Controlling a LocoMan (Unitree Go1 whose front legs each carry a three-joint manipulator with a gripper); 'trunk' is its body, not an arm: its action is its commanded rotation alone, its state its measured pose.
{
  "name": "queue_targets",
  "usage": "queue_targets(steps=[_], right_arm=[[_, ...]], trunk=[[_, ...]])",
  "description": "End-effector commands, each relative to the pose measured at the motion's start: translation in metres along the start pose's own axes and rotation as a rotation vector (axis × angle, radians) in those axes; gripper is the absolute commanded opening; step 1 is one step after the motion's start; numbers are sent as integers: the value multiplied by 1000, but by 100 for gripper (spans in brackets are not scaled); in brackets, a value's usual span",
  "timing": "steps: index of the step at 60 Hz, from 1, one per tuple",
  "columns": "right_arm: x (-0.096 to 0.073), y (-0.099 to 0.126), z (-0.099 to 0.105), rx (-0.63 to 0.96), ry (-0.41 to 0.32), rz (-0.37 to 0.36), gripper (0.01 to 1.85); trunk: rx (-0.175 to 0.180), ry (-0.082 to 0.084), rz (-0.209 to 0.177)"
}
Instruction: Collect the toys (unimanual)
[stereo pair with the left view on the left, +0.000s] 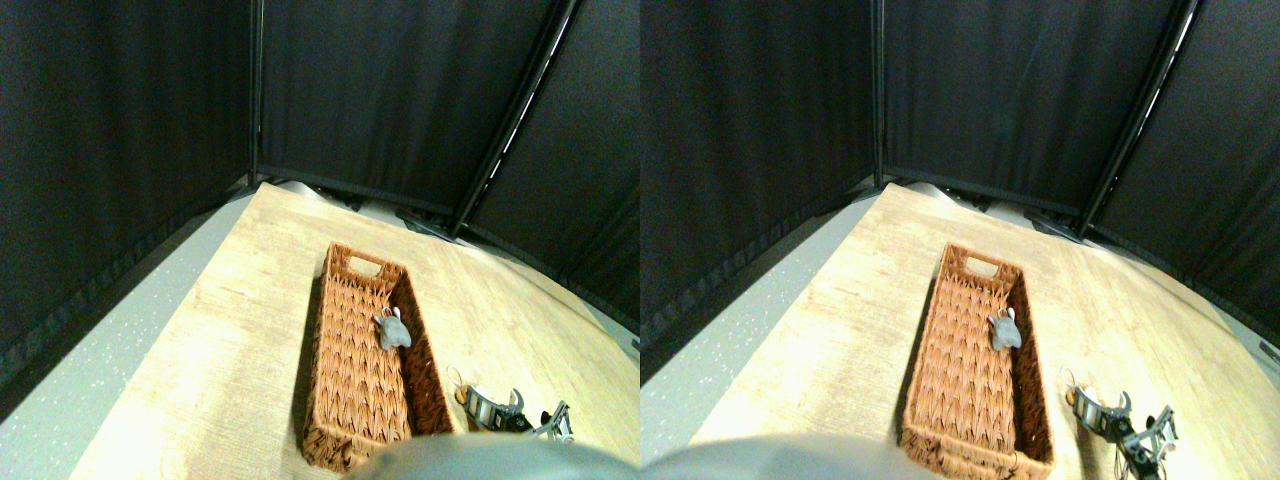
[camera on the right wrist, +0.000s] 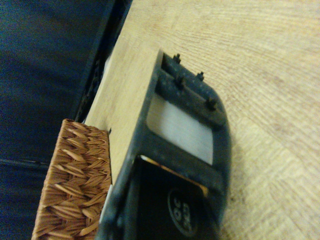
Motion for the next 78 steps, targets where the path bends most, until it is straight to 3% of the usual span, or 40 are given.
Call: queue_targets(steps=[1, 18, 21, 23, 24, 26, 28, 36, 42, 54, 67, 78], right_arm=[[4, -2, 1, -20, 3, 4, 91], [10, -18, 4, 16, -26, -21, 84], [12, -19, 5, -2, -42, -10, 64], [12, -16, 5, -15, -64, -3, 40], [12, -16, 5, -15, -64, -3, 40], [11, -14, 3, -121, -156, 18, 18], [11, -11, 0, -102, -181, 31, 6], [10, -3, -1, -103, -220, 51, 6], [12, 4, 0, -96, -180, 116, 6], [6, 35, -6, -166, -205, 196, 6], [8, 75, -18, -337, -116, 329, 6], [8, 102, -33, -258, -77, 361, 6]], trunk=[[-19, 27, 14], [-11, 31, 15], [-12, 33, 14], [-13, 31, 15], [-13, 31, 15], [-13, 31, 15], [-8, 33, 14], [-4, 30, 10], [-2, 31, 9], [6, 17, 4], [-6, 4, 4], [-34, -6, 16]])
